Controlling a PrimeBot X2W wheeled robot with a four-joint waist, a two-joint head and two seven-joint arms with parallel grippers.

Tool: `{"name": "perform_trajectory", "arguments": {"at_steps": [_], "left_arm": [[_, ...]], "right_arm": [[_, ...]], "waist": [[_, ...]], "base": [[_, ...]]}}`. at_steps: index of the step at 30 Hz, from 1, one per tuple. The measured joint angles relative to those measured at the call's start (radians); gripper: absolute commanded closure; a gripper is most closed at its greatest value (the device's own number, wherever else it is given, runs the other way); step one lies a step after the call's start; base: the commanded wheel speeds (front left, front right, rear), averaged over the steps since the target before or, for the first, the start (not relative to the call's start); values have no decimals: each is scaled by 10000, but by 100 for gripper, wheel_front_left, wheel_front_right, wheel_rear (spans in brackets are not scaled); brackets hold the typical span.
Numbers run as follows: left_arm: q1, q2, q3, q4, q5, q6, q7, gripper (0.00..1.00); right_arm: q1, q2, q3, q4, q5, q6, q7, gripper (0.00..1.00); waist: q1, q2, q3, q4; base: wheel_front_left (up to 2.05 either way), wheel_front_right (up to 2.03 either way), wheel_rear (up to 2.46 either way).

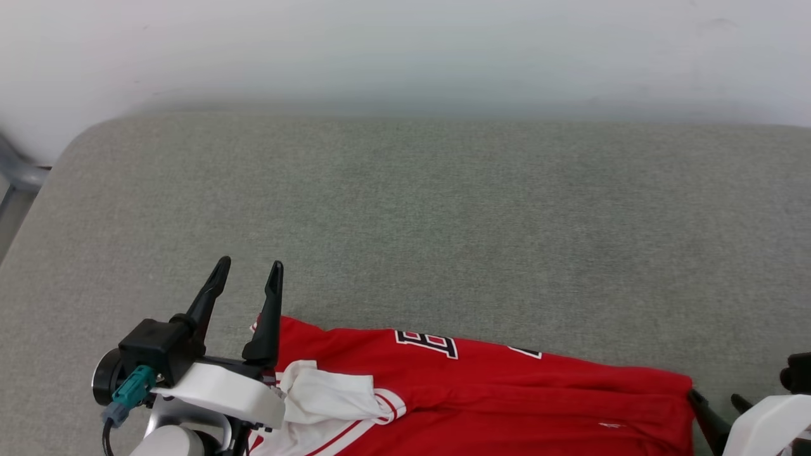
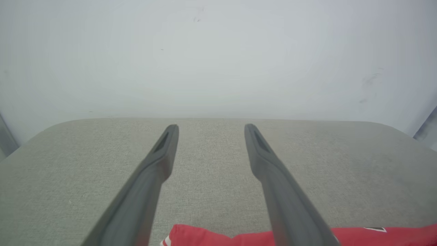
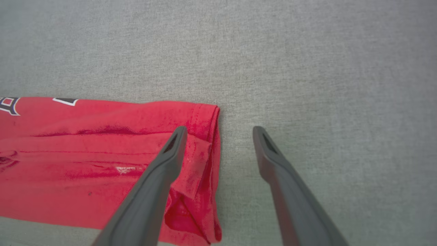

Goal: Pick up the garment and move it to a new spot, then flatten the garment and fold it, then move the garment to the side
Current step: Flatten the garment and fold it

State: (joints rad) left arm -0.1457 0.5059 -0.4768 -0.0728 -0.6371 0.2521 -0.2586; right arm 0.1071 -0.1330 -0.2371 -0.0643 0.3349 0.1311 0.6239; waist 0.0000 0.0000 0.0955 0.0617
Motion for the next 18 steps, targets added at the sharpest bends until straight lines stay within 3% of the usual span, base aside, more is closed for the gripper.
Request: {"name": "perform_trajectory", "arguments": {"at_steps": [5,15,16,17,18], "left_arm": [[136,-230,215,-401,489,67,-15,0],[174,-640,568,-477,980,-322,-15,0],[186,-673,571,-428,982,-341,-15,0],[196,-704,594,-407,1032,-391,-15,0],[204,-717,627,-395,1080,-412,-15,0]], "right_arm": [[-23,-12,280,357,19,0,303,0],[-520,-86,836,1918,533,-21,587,0],[-570,-111,890,1988,566,-21,662,49],[-604,-121,913,2036,635,-21,727,65],[-614,-121,945,2061,694,-21,736,100]], "waist": [[0,0,253,286],[0,0,726,675],[0,0,711,679],[-1,-1,688,680],[0,0,659,671]], "base": [[0,0,0],[0,0,0],[0,0,0],[0,0,0],[0,0,0]]}}
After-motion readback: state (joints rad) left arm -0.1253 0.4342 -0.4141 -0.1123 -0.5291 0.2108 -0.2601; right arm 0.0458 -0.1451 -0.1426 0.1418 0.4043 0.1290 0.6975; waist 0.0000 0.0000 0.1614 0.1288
